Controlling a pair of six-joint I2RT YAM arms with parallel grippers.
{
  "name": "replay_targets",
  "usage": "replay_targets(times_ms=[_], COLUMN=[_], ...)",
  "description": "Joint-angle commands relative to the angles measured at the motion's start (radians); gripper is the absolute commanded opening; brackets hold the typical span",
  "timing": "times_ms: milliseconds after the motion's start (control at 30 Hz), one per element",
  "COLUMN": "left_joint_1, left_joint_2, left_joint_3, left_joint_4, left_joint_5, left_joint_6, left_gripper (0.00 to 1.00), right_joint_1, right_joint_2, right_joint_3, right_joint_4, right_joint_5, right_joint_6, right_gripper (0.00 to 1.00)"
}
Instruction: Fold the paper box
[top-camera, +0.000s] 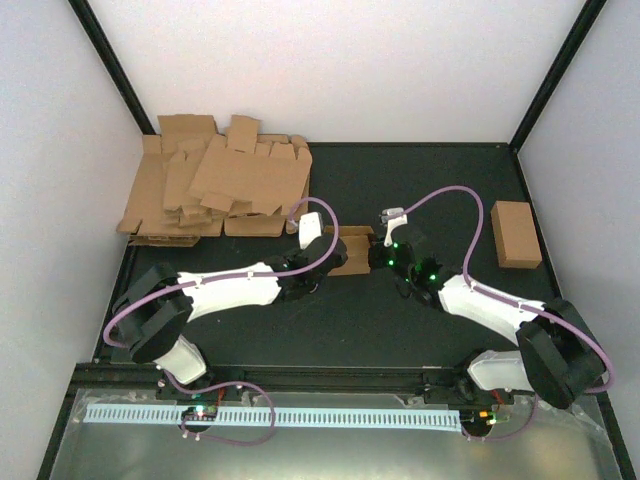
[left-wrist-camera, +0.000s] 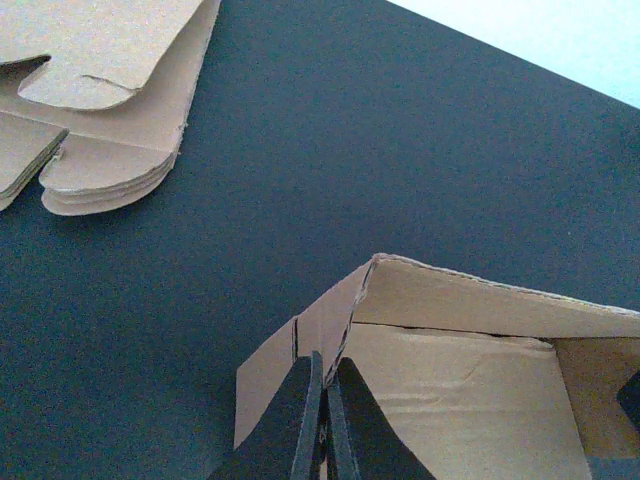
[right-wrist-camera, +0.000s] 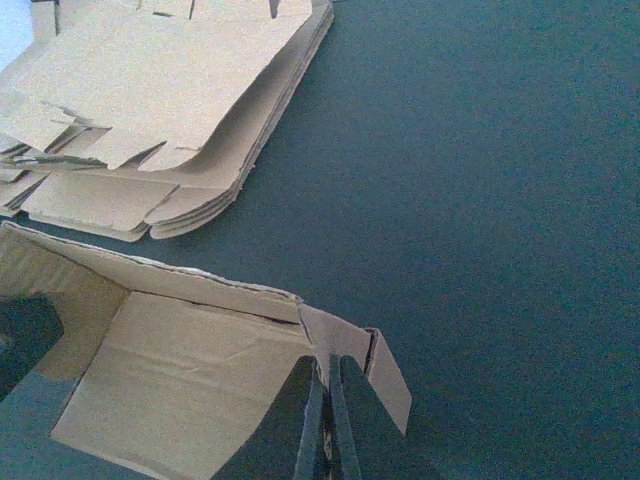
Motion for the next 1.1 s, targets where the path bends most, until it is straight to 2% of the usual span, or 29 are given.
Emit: replay_targets(times_ms=[0,533,1067], left_joint_1=[-0.025,-0.047,-0.058], left_joint_2=[0.045,0.067,0.094], left_joint_3=[-0.054,-0.051,-0.113], left_joint_4=[-0.105,-0.126,-0.005], left_joint_5=[0.084,0.09,0.04], left_joint_6=[0.016,-0.037,0.022], left_gripper=[0.01,0.02,0.02], right_joint_1=[0.009,0.015,0.021], right_joint_2=[-0.001,0.014,0.024], right_joint_3=[-0.039,-0.08,-0.111], right_joint_4=[-0.047,-0.006,0.06], right_joint_5=[0.009,0.02,0.069], right_joint_6=[-0.004,-0.006,-0.037], right_gripper=[0.04,0.05,0.04])
